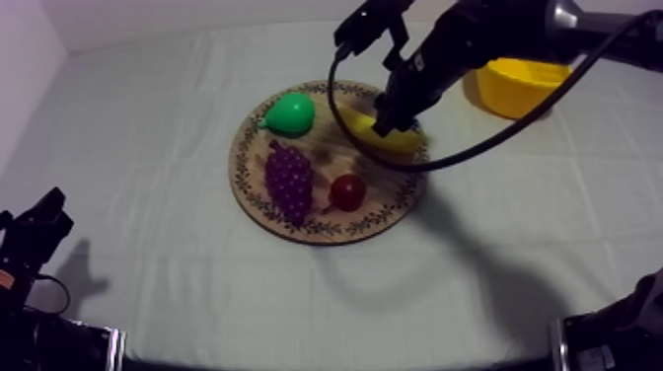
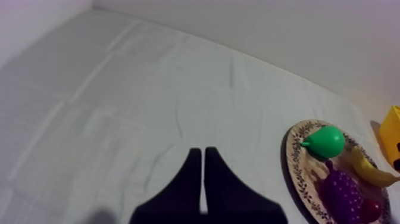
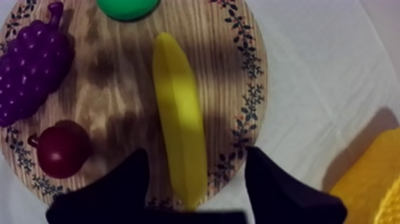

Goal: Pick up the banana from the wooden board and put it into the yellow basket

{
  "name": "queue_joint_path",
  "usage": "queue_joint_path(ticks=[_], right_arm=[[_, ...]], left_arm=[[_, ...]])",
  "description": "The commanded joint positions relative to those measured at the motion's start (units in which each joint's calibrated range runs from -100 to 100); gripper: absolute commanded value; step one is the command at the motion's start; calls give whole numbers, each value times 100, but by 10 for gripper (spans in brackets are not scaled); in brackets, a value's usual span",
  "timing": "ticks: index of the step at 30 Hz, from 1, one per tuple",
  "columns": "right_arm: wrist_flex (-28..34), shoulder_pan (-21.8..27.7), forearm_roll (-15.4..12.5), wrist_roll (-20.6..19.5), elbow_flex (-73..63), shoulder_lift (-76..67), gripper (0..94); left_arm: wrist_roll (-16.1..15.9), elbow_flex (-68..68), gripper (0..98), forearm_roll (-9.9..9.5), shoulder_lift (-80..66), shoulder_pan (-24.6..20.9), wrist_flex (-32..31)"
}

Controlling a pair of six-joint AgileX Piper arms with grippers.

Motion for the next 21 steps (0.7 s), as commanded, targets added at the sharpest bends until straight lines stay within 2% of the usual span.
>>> queue_joint_path(ticks=[1, 10, 21], right_arm=[[-10, -14, 21, -41, 59, 44, 455], [-185, -53, 54, -162, 53, 376, 450], [-242, -17, -102, -14, -400, 988, 449]], left_arm=[[2, 2, 1, 0, -3, -1, 0], [3, 2, 1, 0, -3, -1, 0], [2, 2, 1, 0, -3, -1, 0]])
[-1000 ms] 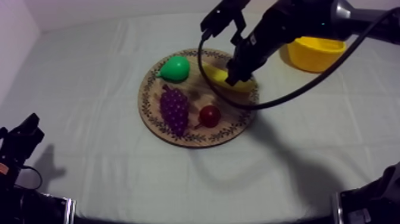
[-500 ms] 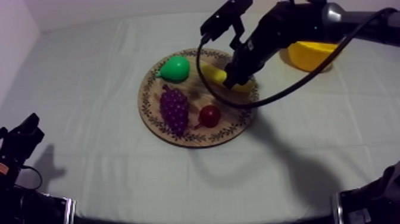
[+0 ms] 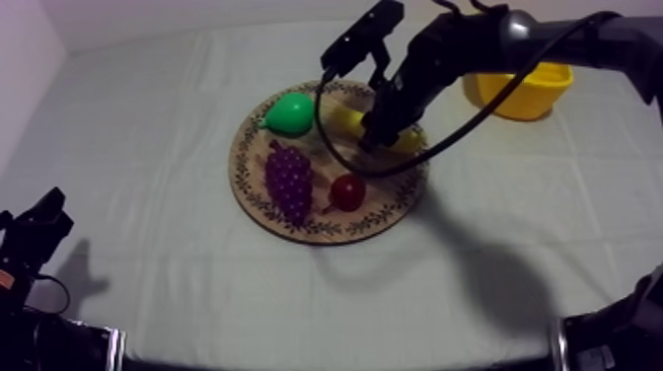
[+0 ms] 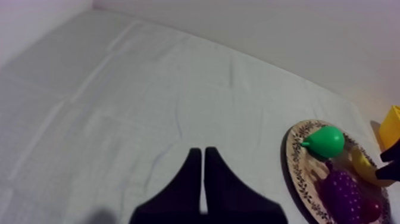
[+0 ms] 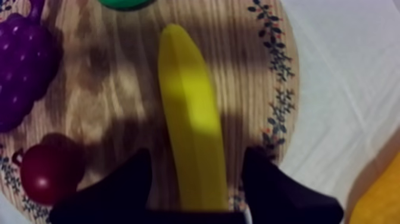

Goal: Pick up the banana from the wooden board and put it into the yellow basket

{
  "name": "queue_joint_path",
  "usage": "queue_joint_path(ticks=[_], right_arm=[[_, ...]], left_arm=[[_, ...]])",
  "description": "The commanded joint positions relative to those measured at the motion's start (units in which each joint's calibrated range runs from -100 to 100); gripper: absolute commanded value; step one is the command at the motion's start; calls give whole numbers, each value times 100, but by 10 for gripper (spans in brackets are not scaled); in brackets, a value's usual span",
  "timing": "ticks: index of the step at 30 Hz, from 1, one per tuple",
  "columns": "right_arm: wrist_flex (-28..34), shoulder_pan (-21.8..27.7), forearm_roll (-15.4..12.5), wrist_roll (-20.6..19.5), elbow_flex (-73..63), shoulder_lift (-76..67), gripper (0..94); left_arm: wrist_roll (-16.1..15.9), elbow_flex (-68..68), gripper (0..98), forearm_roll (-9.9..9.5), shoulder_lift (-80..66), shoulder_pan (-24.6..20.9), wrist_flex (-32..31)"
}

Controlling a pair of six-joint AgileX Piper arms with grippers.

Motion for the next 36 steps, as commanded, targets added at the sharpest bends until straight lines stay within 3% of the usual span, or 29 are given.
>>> queue_joint_path(ticks=[1, 10, 19, 25, 36], right_arm=[[8, 7, -13, 26, -70, 116, 449], [-136, -25, 9, 32, -273, 537, 436], [-157, -41, 28, -4, -643, 895, 278], [-136, -15, 49, 62, -898, 1064, 226], [-716, 98, 494, 197, -611, 1087, 220]], left_arm=[[0, 2, 1, 0, -3, -1, -1], [1, 2, 1, 0, -3, -1, -1], [1, 2, 1, 0, -3, -1, -1], [1, 2, 1, 0, -3, -1, -1], [1, 2, 1, 0, -3, -1, -1]])
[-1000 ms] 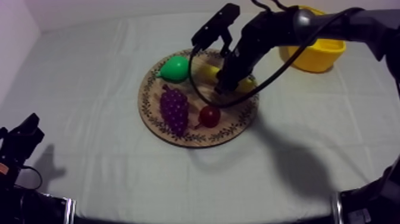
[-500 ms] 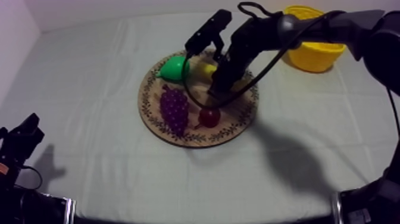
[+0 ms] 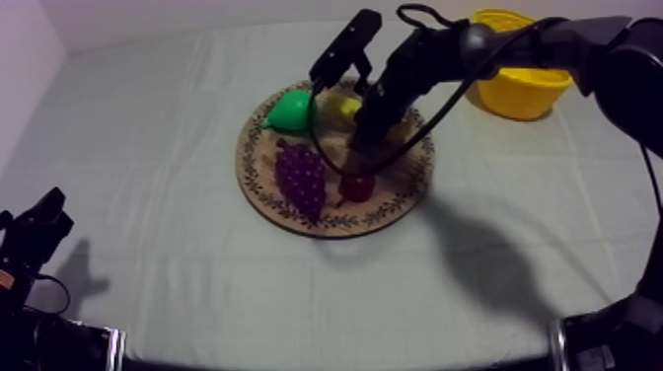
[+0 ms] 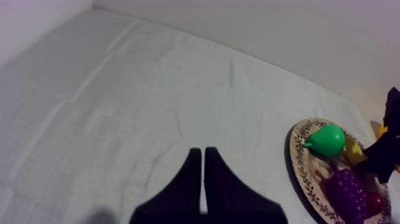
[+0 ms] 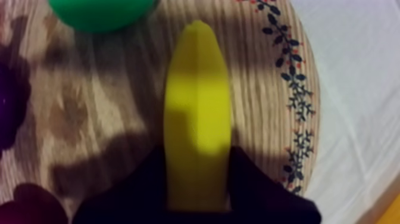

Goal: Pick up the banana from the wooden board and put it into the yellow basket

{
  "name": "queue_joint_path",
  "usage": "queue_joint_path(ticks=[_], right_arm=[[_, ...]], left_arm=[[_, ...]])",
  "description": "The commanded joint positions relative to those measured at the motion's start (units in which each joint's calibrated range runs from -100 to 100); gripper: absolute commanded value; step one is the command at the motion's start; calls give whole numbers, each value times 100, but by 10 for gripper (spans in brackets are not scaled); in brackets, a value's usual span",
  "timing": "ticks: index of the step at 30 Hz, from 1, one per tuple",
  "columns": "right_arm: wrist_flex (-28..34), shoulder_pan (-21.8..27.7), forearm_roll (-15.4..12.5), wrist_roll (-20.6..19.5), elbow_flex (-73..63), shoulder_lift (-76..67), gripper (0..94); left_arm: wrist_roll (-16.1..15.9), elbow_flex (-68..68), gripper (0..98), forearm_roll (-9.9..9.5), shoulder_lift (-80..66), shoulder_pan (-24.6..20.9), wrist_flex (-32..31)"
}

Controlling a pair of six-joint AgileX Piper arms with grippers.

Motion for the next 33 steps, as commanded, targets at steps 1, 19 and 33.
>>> queue_joint_path(ticks=[1, 19, 33], right_arm=[[25, 12, 84, 37, 165, -11, 221], [-182, -35, 810, -341, 925, -968, 245], [-131, -146, 549, 359, 946, -1508, 248]], left_arm=[[1, 2, 1, 0, -3, -1, -1], [1, 2, 1, 0, -3, -1, -1], [1, 2, 1, 0, -3, -1, -1]])
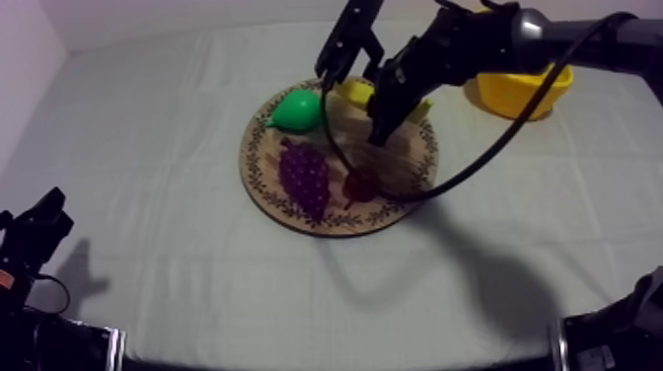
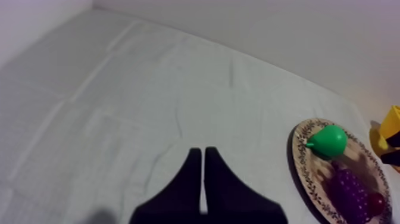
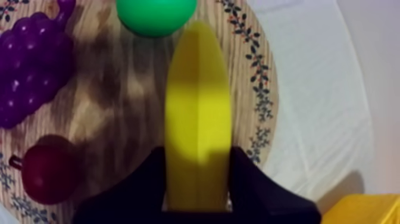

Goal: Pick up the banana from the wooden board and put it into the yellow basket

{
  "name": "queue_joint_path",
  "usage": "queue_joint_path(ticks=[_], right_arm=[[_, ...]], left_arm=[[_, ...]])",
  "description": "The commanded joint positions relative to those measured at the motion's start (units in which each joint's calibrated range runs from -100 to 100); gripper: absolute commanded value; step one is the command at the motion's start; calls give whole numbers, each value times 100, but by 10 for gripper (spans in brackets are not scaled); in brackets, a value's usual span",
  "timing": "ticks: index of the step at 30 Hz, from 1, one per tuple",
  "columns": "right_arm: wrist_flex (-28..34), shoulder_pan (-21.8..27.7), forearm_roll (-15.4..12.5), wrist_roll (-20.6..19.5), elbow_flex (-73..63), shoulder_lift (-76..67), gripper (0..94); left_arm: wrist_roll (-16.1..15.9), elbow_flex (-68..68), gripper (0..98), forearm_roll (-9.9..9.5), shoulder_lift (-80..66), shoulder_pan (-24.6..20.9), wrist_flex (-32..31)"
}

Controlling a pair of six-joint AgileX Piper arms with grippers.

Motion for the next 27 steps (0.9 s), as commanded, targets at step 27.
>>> queue_joint_path(ticks=[27], right_arm=[[-1928, 314, -402, 1792, 1223, -14, 275]], left_arm=[[1, 2, 1, 0, -3, -1, -1]])
